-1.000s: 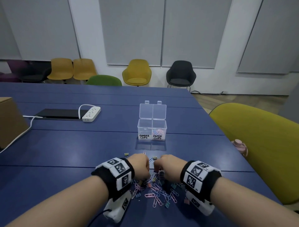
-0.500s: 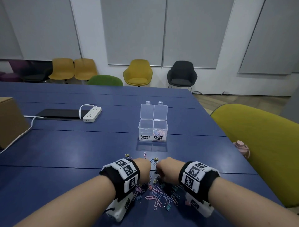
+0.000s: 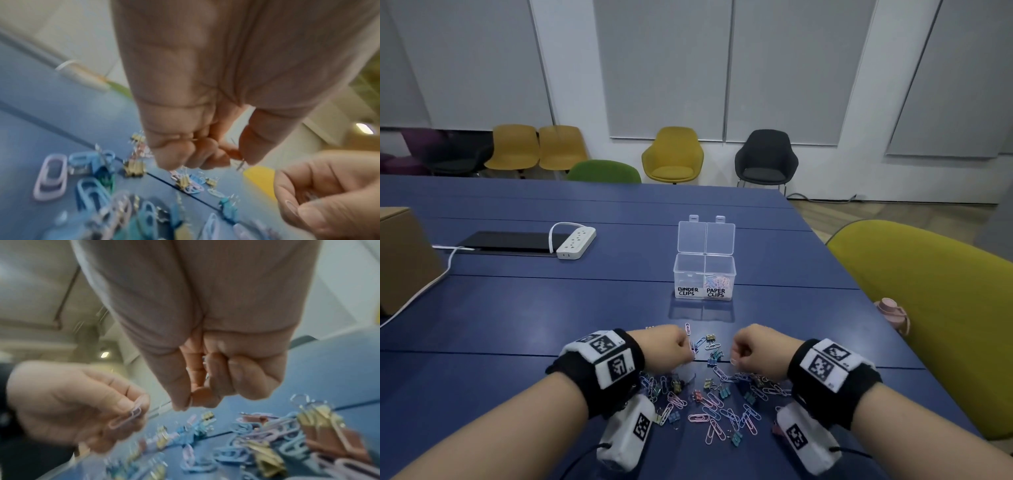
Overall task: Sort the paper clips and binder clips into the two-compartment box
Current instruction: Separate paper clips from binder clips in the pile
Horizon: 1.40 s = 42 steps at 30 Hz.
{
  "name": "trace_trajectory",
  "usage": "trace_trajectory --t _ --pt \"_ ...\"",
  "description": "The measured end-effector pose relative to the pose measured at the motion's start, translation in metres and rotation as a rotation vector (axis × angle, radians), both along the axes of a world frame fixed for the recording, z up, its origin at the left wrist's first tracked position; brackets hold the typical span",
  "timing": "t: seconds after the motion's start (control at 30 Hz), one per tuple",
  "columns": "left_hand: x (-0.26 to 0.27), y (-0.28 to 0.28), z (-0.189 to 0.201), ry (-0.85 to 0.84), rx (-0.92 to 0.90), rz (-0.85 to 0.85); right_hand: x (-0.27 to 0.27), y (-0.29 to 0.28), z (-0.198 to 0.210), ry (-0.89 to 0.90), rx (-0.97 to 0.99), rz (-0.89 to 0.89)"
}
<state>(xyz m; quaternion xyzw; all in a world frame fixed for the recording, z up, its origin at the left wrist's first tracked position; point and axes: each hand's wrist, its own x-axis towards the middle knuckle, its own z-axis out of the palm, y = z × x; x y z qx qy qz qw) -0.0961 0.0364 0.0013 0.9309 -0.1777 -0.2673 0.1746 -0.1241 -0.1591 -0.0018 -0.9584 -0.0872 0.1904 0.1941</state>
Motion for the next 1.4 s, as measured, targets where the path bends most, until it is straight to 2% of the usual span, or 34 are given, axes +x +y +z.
trace_trajectory --t 0.07,0.13,0.2,0.33,0.43,0.53,0.6,0.7,0.73,0.8,0.87,0.97,1.03,1.27,1.4 --pt "0.001 0.006 -0.004 0.138 -0.309 0.208 -0.002 -0.007 0.002 0.054 0.257 -0.106" --pt "0.001 0.010 -0.007 0.328 -0.660 0.423 -0.004 -0.012 0.000 0.141 0.688 -0.315" --pt "0.002 0.013 -0.008 0.470 -0.915 0.575 -0.005 -0.015 -0.003 0.224 1.061 -0.475" --pt "0.000 0.017 -0.007 0.623 -1.188 0.729 -0.009 -0.021 -0.004 0.347 1.396 -0.594" --pt "-0.003 0.018 -0.008 0.705 -1.305 0.773 -0.011 -0.019 -0.002 0.372 1.488 -0.659" --pt "-0.004 0.015 -0.012 0.785 -1.346 0.799 -0.015 -0.015 -0.002 0.307 1.285 -0.607" --pt "-0.005 0.011 -0.013 0.816 -1.310 0.790 -0.021 -0.013 -0.001 0.225 0.975 -0.481" --pt "-0.013 0.005 -0.009 0.804 -1.168 0.698 -0.031 -0.010 0.002 0.068 0.331 -0.148" --pt "-0.015 0.003 -0.009 0.779 -1.106 0.668 -0.033 -0.009 0.003 0.019 0.171 -0.049" --pt "-0.016 0.000 -0.011 0.680 -0.953 0.620 -0.039 -0.006 0.002 -0.027 -0.003 0.067" --pt "-0.018 -0.002 -0.014 0.512 -0.772 0.497 -0.045 -0.004 -0.001 -0.019 -0.096 0.122" --pt "-0.028 -0.005 -0.012 0.135 -0.346 0.105 -0.051 -0.002 -0.003 -0.010 -0.155 0.121" --pt "-0.036 -0.010 -0.010 0.006 -0.182 -0.060 -0.053 0.000 -0.005 -0.020 -0.181 0.099" --pt "-0.043 -0.024 -0.017 -0.172 0.011 -0.217 -0.049 0.011 -0.016 -0.073 -0.250 0.129" --pt "-0.042 -0.025 -0.020 -0.155 0.032 -0.234 -0.046 0.015 -0.020 -0.076 -0.305 0.157"
